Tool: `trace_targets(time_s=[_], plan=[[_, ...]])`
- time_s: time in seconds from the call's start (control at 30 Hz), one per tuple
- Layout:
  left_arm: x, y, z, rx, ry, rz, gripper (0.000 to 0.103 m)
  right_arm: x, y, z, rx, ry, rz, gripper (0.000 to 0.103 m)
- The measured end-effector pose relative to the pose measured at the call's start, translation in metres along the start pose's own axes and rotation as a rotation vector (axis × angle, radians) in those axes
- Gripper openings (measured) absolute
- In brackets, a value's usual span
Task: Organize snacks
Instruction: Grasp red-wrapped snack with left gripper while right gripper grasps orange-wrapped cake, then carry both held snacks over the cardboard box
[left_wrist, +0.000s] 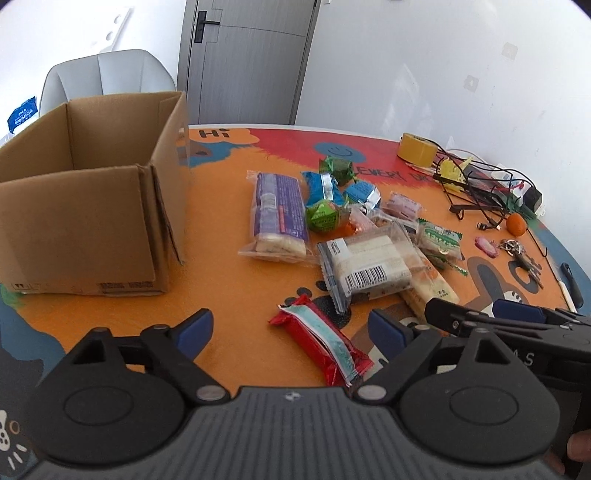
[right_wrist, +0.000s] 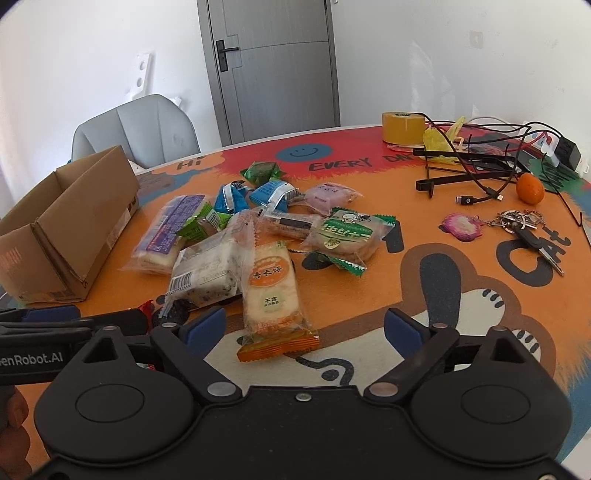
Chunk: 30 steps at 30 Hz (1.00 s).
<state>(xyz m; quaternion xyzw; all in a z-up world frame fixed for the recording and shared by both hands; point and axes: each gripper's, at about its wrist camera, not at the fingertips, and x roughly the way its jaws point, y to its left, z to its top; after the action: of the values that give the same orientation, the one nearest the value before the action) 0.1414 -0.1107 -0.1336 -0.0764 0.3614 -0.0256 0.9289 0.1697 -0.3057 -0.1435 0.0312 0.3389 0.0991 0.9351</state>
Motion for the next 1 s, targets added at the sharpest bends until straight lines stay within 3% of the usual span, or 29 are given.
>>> trace_targets(time_s=[0.1,0.2,0.23,0.43,0.5,0.57,0.63,0.8,1.0], plan=[[0.005,-0.005,-0.003,0.006,0.015,0.000,0.084,0.006,-0.002,-0.002,0.018,0.013,0.007,0.077],[0.008,-0.011,-0.006,0.028,0.004,0.015,0.083,0.006,0.004,-0.007,-0.017,-0.001,0.007,0.058],[0.009,-0.013,-0.007,0.035,0.003,0.014,0.082,0.005,0.006,-0.009,-0.039,-0.005,-0.004,0.048],[0.013,-0.025,-0.008,0.090,-0.006,0.058,0.063,-0.003,-0.003,-0.013,-0.005,-0.007,0.017,0.037],[0.013,-0.027,-0.008,0.101,-0.012,0.075,0.050,-0.006,-0.007,-0.014,0.007,-0.003,0.019,0.036],[0.012,-0.027,-0.008,0.105,-0.016,0.077,0.028,-0.009,-0.008,-0.015,0.015,0.000,0.018,0.035],[0.011,-0.026,-0.009,0.107,-0.018,0.074,0.021,-0.012,-0.009,-0.017,0.025,0.005,0.019,0.035],[0.010,-0.020,-0.006,0.086,-0.006,0.053,0.018,-0.014,0.000,-0.014,0.004,0.024,0.008,0.036],[0.003,-0.006,-0.005,0.054,-0.012,0.059,0.018,-0.012,0.004,-0.011,-0.003,0.002,0.011,0.060]])
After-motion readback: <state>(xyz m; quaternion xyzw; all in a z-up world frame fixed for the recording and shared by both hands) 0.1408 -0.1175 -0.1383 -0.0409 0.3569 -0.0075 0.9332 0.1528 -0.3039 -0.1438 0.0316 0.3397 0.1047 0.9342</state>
